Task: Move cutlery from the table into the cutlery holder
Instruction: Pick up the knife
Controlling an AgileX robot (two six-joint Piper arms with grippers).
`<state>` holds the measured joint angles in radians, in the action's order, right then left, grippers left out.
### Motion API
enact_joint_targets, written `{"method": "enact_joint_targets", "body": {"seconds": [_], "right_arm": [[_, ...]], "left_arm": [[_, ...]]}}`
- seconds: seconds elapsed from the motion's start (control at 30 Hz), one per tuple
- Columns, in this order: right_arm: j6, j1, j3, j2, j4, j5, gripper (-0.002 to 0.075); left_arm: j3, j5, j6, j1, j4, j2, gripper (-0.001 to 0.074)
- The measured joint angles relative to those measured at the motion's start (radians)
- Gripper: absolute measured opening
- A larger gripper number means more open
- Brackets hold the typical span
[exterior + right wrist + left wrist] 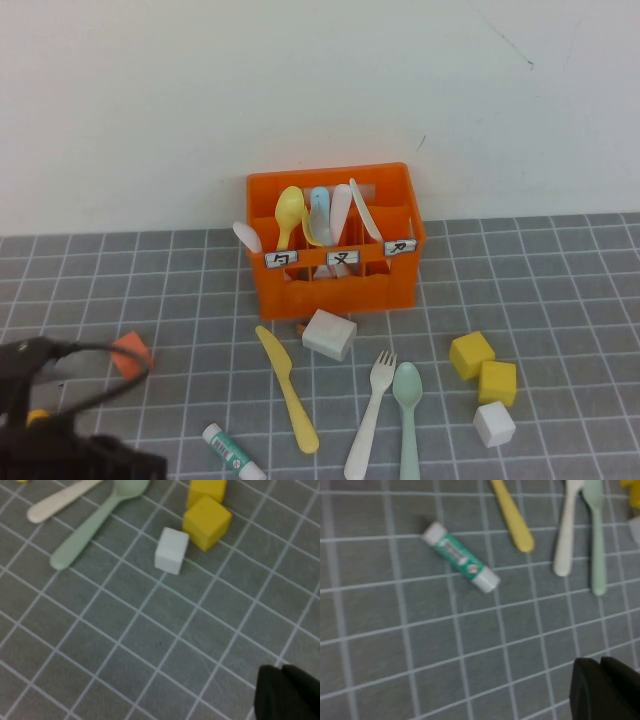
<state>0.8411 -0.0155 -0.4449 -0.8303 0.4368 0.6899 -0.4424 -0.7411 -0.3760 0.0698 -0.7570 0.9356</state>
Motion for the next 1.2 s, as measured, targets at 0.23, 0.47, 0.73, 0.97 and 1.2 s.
{"method": "enact_joint_targets", "body": {"seconds": [0.23,0.47,0.73,0.97,1.2], "right_arm": [[0.086,0.0,-0.002,-0.022,0.053,-0.004,-0.0003],[0.093,0.0,0.011,-0.022,0.09,-0.042,-0.0003],[0.133,0.0,0.024,-0.022,0.137,-0.059,-0.0003],[0.145,0.0,0.026,-0.022,0.144,-0.059,-0.0003],[0.153,0.0,0.026,-0.022,0.162,-0.059,-0.0003]], "left_arm": [[-0.147,0.028,-0.095,0.134,-0.079,0.282,-0.0001],[-0.389,0.077,0.509,0.409,0.458,0.551,-0.0001],[-0.508,0.22,0.866,0.506,0.732,0.787,-0.0001],[-0.57,0.276,0.991,0.506,0.732,0.922,0.0051],[-0.675,0.258,1.009,0.507,0.71,1.025,0.0347]]}}
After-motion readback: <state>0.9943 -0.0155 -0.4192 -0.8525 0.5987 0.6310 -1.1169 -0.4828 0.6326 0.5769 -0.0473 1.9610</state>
